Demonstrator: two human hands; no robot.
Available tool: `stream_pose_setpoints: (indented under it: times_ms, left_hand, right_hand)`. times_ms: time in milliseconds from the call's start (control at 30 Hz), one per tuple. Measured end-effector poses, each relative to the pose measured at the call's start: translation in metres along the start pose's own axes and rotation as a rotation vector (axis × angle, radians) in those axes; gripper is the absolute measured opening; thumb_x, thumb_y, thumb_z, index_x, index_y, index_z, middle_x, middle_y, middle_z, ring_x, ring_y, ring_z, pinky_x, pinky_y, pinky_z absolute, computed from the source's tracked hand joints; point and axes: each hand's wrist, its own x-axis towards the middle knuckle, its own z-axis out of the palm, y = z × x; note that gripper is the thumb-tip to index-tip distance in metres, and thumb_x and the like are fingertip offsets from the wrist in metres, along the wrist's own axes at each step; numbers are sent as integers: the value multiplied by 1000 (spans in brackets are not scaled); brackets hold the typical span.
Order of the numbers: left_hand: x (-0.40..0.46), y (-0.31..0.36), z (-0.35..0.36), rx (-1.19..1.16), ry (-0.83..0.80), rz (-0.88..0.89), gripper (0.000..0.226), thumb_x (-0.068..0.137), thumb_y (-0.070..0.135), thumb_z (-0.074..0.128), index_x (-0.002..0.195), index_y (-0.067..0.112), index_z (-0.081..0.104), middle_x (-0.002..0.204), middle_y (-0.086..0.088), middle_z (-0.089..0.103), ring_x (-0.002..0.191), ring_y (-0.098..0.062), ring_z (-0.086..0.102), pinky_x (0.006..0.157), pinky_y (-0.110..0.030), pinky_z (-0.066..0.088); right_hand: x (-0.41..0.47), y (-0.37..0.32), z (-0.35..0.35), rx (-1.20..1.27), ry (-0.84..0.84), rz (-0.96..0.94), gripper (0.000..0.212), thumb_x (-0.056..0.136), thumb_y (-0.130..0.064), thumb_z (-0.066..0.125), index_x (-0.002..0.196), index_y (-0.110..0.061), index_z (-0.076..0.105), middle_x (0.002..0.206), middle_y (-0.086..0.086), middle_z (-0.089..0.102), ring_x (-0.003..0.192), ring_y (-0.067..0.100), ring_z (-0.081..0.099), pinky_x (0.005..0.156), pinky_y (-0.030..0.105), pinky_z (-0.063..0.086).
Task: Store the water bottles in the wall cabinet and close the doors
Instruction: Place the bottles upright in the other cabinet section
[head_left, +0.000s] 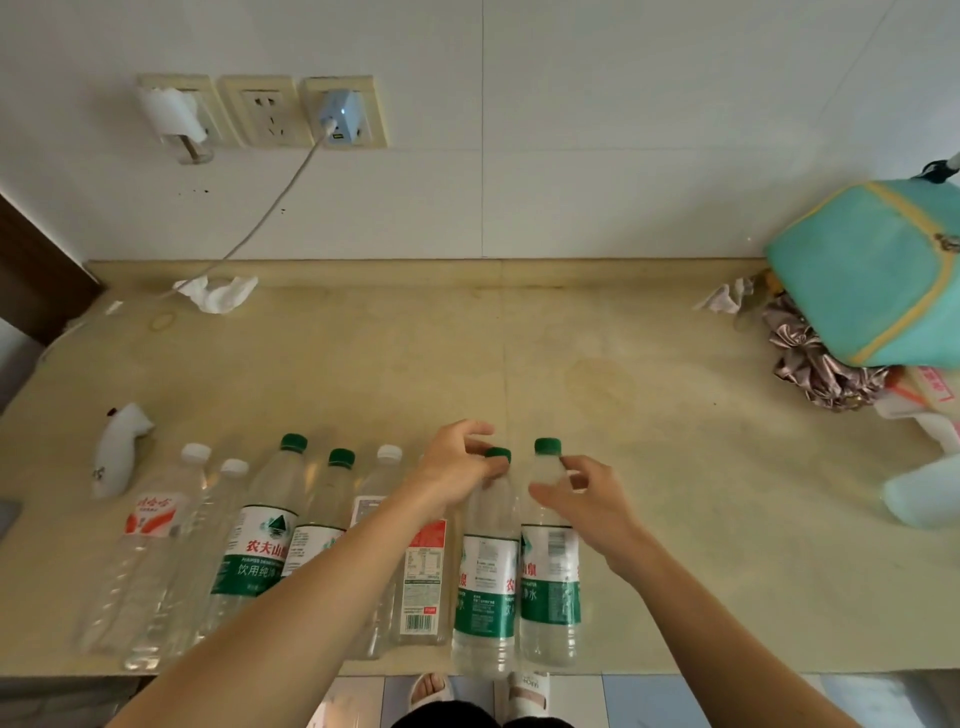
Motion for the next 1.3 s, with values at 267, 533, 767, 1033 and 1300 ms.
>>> stream_pose_setpoints:
  times_ms: [267, 533, 767, 1033, 1300]
  left_hand:
    - [-13, 47, -29, -79, 51, 271, 57, 81, 14, 82, 131, 29, 61, 111, 12, 75, 102, -2, 70, 92, -24, 55]
    - [-32, 68, -32, -20, 132, 515, 56, 81, 2, 81, 130, 23, 65, 113, 16, 72, 104, 3, 67, 93, -13, 50]
    - [-45, 65, -34, 28, 42, 555, 58, 81, 0, 80, 133, 18, 63, 117, 4, 70, 113, -5, 65, 103, -19, 48]
    - [-54, 58, -36, 146, -57, 606, 58, 82, 6, 81, 136, 16, 60, 121, 5, 65, 119, -3, 60, 108, -18, 43]
    - [-37, 13, -18, 180, -21, 409, 100, 67, 37, 94, 150, 32, 38, 146, 15, 51, 133, 0, 48, 111, -22, 40]
  right_hand:
    - [-8, -34, -21, -178, 234, -375, 60, 80, -39, 83, 133, -23, 59, 120, -12, 65, 104, 10, 63, 89, 29, 52]
    - [-8, -36, -23, -133, 358, -519, 60, 76, -25, 88, 126, -27, 55, 118, -16, 57, 104, -2, 57, 86, 11, 44]
    - [-9, -20, -20, -41, 360, -551, 62, 78, -23, 87, 125, -38, 50, 119, -27, 51, 111, -9, 53, 86, 9, 45]
    - [-9, -14, -20, -81, 347, -515, 67, 75, -36, 85, 127, -41, 43, 125, -19, 50, 115, -12, 49, 90, 16, 45]
    - [2, 24, -16, 5, 153, -287, 97, 70, -39, 91, 147, -33, 32, 140, -15, 48, 124, 3, 53, 101, 25, 46]
